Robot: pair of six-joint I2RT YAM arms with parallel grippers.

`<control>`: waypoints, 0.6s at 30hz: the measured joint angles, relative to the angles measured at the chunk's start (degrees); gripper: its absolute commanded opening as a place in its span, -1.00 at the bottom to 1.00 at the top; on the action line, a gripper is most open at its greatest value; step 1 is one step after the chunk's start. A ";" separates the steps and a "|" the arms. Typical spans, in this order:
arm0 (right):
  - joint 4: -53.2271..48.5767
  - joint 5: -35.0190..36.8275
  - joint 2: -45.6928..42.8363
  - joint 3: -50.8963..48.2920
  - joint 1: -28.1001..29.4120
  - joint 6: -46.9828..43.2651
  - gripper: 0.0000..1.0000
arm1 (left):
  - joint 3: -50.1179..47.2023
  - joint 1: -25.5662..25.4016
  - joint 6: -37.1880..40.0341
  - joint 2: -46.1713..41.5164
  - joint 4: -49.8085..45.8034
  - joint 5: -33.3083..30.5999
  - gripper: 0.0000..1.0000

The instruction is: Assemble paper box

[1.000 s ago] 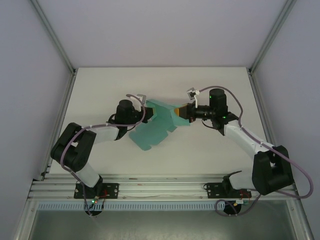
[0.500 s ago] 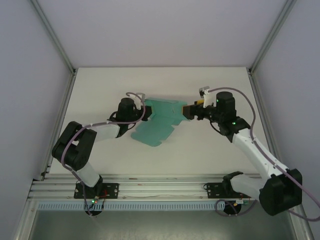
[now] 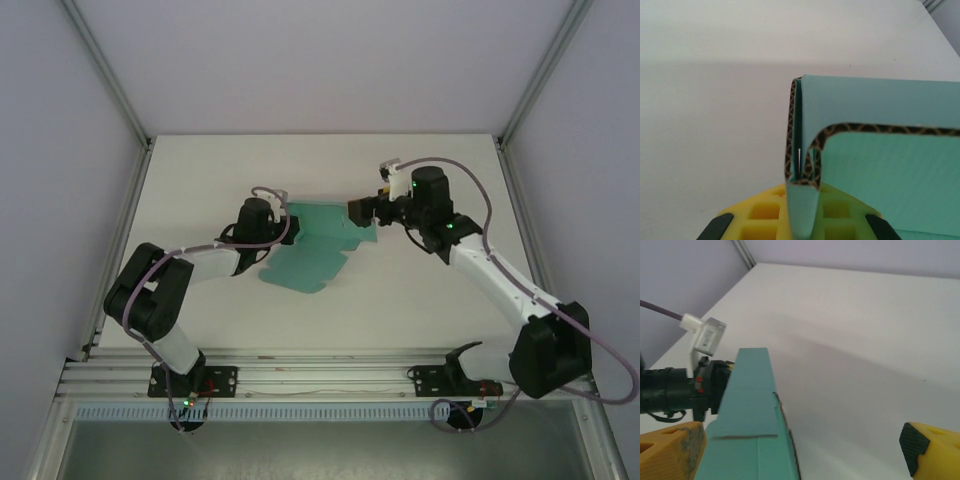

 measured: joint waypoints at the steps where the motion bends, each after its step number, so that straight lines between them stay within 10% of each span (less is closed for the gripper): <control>1: -0.24 0.04 1.22 0.28 0.22 -0.22 1.00 | 0.00 -0.04 -0.04 -0.15 -0.17 -0.39 -1.00; 18: -3.30 7.13 8.70 1.92 5.01 -3.72 0.99 | 1.73 -2.29 2.47 -1.18 -4.46 -5.68 -1.00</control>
